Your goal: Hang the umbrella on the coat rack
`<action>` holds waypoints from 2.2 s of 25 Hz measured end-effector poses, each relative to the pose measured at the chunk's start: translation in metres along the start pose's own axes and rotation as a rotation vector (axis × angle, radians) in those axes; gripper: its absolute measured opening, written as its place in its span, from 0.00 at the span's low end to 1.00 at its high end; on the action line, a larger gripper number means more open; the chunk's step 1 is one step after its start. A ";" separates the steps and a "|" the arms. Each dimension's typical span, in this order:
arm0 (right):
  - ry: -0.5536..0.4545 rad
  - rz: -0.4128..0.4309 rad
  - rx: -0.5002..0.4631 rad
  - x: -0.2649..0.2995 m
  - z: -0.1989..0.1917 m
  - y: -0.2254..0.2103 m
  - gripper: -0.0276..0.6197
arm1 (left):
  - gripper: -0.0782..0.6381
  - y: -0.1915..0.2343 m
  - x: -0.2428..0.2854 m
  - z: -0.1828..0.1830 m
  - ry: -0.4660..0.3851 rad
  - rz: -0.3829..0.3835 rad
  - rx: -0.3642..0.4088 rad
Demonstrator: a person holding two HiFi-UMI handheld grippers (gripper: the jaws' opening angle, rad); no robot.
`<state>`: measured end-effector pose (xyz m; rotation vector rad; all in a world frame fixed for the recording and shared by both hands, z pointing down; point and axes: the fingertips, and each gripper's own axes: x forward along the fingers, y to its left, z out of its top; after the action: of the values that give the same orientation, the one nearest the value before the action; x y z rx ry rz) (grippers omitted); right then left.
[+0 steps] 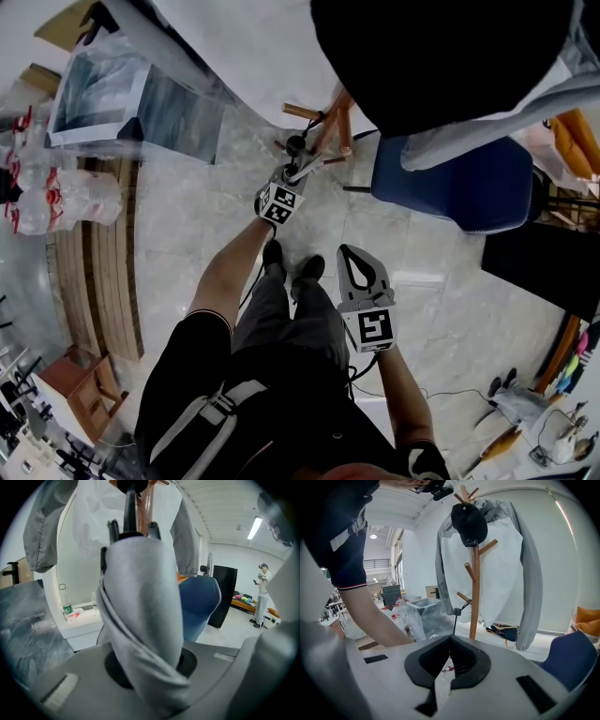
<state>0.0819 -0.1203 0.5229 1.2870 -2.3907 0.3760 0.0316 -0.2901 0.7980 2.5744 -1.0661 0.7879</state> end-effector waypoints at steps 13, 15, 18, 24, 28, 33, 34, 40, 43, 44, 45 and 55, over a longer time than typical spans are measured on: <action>0.008 0.010 -0.006 -0.002 -0.008 0.001 0.05 | 0.17 -0.005 0.011 -0.006 0.003 0.032 0.015; 0.012 0.009 -0.005 -0.003 -0.010 0.001 0.05 | 0.17 -0.006 0.013 -0.008 0.001 0.039 0.015; 0.018 0.009 -0.010 -0.003 -0.013 -0.001 0.05 | 0.17 -0.005 0.017 -0.008 -0.008 0.050 0.014; 0.012 0.016 -0.011 0.000 -0.019 -0.002 0.05 | 0.18 -0.002 0.025 -0.007 -0.024 0.070 0.003; 0.021 0.017 -0.017 0.002 -0.019 -0.002 0.05 | 0.18 -0.002 0.028 -0.006 -0.032 0.077 -0.004; 0.019 0.013 -0.015 0.005 -0.021 -0.001 0.05 | 0.19 0.002 0.033 -0.006 -0.045 0.086 -0.008; 0.013 0.014 -0.016 0.005 -0.022 -0.001 0.05 | 0.19 0.003 0.035 -0.006 -0.045 0.089 -0.008; 0.020 0.005 -0.008 0.003 -0.022 -0.002 0.05 | 0.22 0.007 0.037 -0.004 -0.050 0.116 -0.023; 0.020 0.005 -0.008 0.004 -0.024 -0.001 0.05 | 0.22 0.007 0.039 -0.005 -0.047 0.118 -0.025; 0.018 0.005 -0.005 0.004 -0.025 0.000 0.05 | 0.22 0.008 0.039 -0.005 -0.047 0.119 -0.026; 0.016 0.003 -0.004 0.005 -0.025 0.000 0.05 | 0.23 0.008 0.040 -0.005 -0.047 0.120 -0.027; 0.008 -0.006 0.001 0.002 -0.025 0.003 0.05 | 0.32 0.013 0.038 -0.005 -0.043 0.144 -0.031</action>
<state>0.0844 -0.1097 0.5458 1.2911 -2.3795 0.3801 0.0424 -0.3188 0.8240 2.5214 -1.2784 0.7456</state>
